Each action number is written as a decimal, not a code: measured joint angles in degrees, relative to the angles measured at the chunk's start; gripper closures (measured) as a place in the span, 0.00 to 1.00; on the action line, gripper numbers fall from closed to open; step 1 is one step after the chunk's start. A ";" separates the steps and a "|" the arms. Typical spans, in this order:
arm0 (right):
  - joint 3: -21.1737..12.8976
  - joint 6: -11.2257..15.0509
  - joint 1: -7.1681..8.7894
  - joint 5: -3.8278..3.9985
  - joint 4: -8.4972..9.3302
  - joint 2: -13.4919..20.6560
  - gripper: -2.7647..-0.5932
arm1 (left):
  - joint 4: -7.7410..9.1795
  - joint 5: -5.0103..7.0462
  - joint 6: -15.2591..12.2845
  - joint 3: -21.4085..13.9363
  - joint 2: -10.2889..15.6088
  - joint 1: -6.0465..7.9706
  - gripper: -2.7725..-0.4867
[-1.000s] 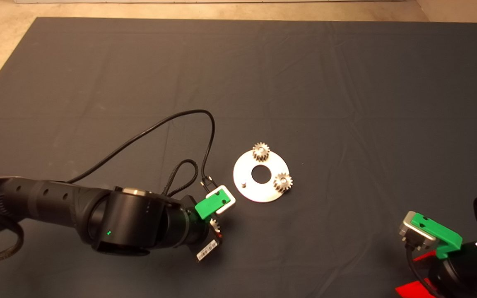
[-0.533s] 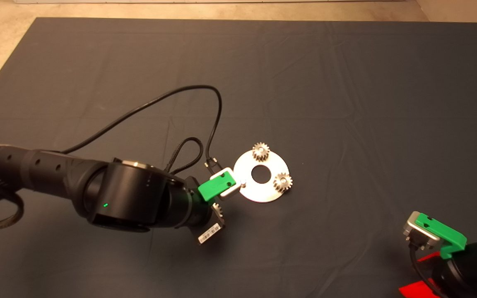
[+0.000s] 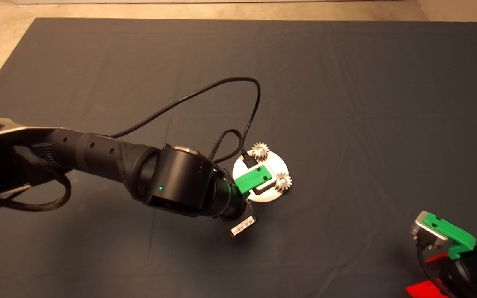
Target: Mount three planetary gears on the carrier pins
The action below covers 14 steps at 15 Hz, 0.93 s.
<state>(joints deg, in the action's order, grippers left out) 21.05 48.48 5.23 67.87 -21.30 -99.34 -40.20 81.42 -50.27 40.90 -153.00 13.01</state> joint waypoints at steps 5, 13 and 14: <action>-0.02 -0.02 -0.02 -0.04 0.00 0.26 0.46 | 1.95 -0.02 3.01 2.60 -0.02 3.36 0.93; -0.02 -0.04 -0.02 -0.12 0.00 0.33 0.46 | 2.74 -0.06 4.80 6.01 -0.80 3.36 0.93; -0.02 -0.03 -0.02 -0.11 0.00 0.33 0.46 | 2.88 -0.12 4.92 6.16 -1.19 3.36 0.93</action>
<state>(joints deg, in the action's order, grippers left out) 21.03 48.45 5.21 67.76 -21.30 -99.01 -37.33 81.30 -45.35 47.06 -154.20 16.37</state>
